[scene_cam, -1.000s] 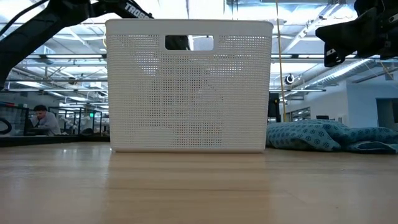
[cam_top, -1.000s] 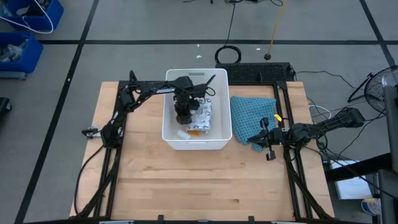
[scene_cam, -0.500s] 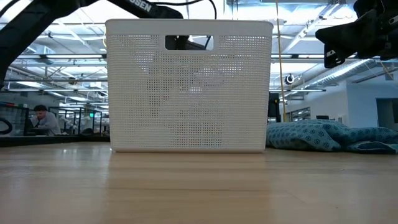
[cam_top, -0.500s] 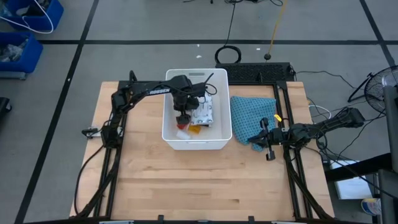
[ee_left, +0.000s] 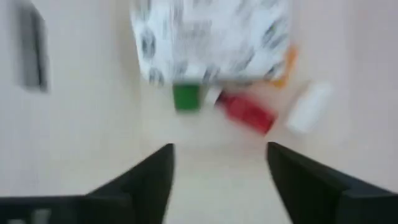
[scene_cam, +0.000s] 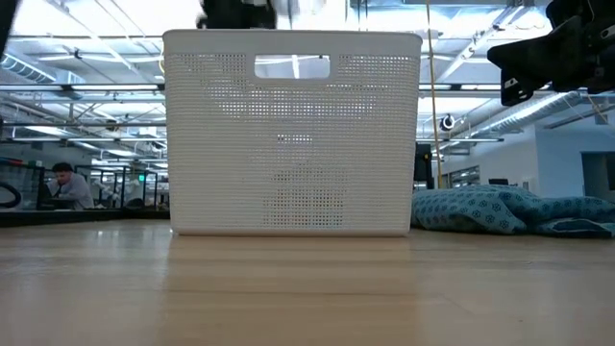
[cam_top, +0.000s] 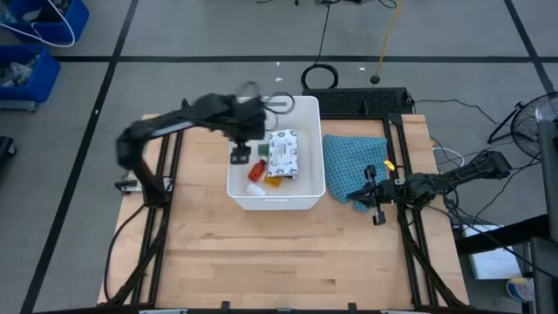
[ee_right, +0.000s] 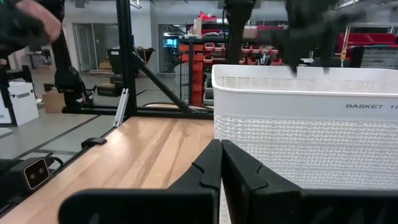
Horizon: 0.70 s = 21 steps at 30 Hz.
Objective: Pick & place medical supplies in basket/bin
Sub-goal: Return to Home Position
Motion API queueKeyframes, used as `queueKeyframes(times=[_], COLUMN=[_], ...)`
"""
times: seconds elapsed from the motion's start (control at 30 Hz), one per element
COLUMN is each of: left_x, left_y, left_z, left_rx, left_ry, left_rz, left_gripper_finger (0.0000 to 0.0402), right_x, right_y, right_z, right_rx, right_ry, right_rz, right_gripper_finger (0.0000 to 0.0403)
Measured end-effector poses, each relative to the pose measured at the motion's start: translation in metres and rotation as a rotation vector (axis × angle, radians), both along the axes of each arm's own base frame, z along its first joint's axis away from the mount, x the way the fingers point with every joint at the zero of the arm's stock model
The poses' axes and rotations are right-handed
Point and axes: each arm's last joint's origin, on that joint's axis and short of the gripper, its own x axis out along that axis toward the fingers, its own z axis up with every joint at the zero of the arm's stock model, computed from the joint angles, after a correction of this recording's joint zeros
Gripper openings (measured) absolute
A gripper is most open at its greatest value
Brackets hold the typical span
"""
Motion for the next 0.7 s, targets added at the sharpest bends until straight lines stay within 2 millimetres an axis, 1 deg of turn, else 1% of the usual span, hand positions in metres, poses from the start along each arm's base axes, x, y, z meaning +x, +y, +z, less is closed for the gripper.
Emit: queueKeyframes(times=[0.1,0.2,0.27,0.3,0.33,0.37,0.43,0.5,0.6,0.7], left_x=[-0.026,-0.052,-0.068,-0.076,-0.083,-0.089,-0.101,-0.110,-0.120,-0.121], left_y=[-0.026,-0.052,-0.066,-0.072,-0.077,-0.080,-0.086,-0.092,-0.100,-0.103], left_z=[0.040,0.067,0.076,0.079,0.079,0.078,0.069,0.053,0.018,-0.021], left_rx=[0.008,0.014,0.013,0.006,-0.003,-0.011,-0.010,-0.010,-0.002,0.002], left_ry=[-0.179,-0.301,-0.370,-0.397,-0.429,-0.461,-0.489,-0.528,-0.615,-0.742], left_rz=[-0.081,-0.141,-0.166,-0.168,-0.158,-0.147,-0.138,-0.157,-0.221,-0.252], left_gripper_finger=[0.0190,0.0104,0.0044,0.0023,0.0013,0.0012,0.0010,0.0004,0.0004,0.0003], right_x=[0.000,0.000,0.000,0.000,0.000,0.000,0.000,0.000,0.000,0.000], right_y=[0.000,0.000,0.000,0.000,0.000,0.000,0.000,0.000,0.000,0.000], right_z=[0.000,0.000,0.000,0.000,0.000,0.000,0.000,0.000,0.000,0.000], right_rx=[-0.014,-0.016,-0.013,-0.012,-0.011,-0.010,-0.002,-0.002,-0.002,-0.001], right_ry=[-0.002,-0.002,-0.001,-0.002,-0.001,-0.001,-0.001,0.004,0.003,-0.001], right_rz=[-0.001,-0.002,-0.002,-0.002,-0.003,-0.003,-0.003,-0.003,-0.002,0.000], right_gripper_finger=[0.0000,0.0000,0.0000,0.0000,0.0000,0.0000,0.0000,0.0000,0.0000,0.0000])
